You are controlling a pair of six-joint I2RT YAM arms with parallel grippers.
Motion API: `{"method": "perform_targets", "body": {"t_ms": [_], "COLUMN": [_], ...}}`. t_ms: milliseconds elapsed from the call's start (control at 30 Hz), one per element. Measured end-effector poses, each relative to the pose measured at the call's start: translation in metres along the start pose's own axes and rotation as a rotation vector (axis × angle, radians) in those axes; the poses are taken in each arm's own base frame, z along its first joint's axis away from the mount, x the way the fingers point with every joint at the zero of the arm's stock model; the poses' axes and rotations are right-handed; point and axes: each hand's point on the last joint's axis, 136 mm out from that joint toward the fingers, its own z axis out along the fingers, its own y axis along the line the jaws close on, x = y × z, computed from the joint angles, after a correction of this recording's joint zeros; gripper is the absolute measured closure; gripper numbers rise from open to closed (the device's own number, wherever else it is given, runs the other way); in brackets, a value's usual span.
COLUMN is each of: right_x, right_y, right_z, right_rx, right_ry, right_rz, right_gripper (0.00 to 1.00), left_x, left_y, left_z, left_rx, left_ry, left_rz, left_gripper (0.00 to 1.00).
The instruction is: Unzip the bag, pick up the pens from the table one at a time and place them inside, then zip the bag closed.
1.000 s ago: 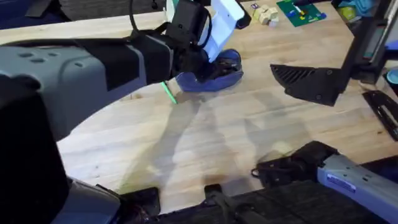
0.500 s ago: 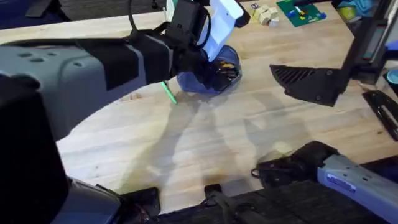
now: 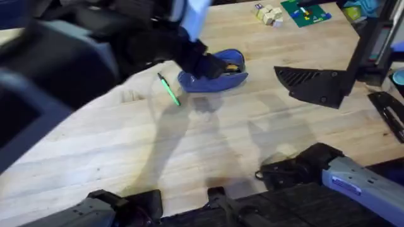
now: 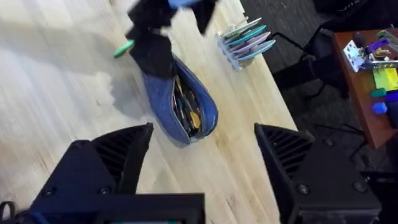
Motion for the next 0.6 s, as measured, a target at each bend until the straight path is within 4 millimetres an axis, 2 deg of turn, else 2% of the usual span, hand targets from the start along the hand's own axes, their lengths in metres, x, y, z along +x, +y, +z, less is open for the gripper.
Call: {"method": "perform_targets", "body": {"t_ms": [200, 367, 467, 600], "right_x": [0.000, 0.000, 0.000, 0.000], "right_y": [0.000, 0.000, 0.000, 0.000], "right_z": [0.000, 0.000, 0.000, 0.000], "right_rx": [0.000, 0.000, 0.000, 0.000], "right_ry": [0.000, 0.000, 0.000, 0.000], "right_rz": [0.000, 0.000, 0.000, 0.000], "right_gripper": [0.003, 0.003, 0.003, 0.003], "left_x": [0.040, 0.068, 0.077, 0.089], "left_y": [0.025, 0.032, 0.035, 0.031], "left_z": [-0.040, -0.068, -0.077, -0.078], "left_rx": [-0.098, -0.138, -0.152, -0.140], "left_ry": [0.136, 0.226, 0.254, 0.303], "left_rz": [-0.173, -0.256, -0.286, -0.302], "left_gripper": [0.009, 0.009, 0.009, 0.009]}}
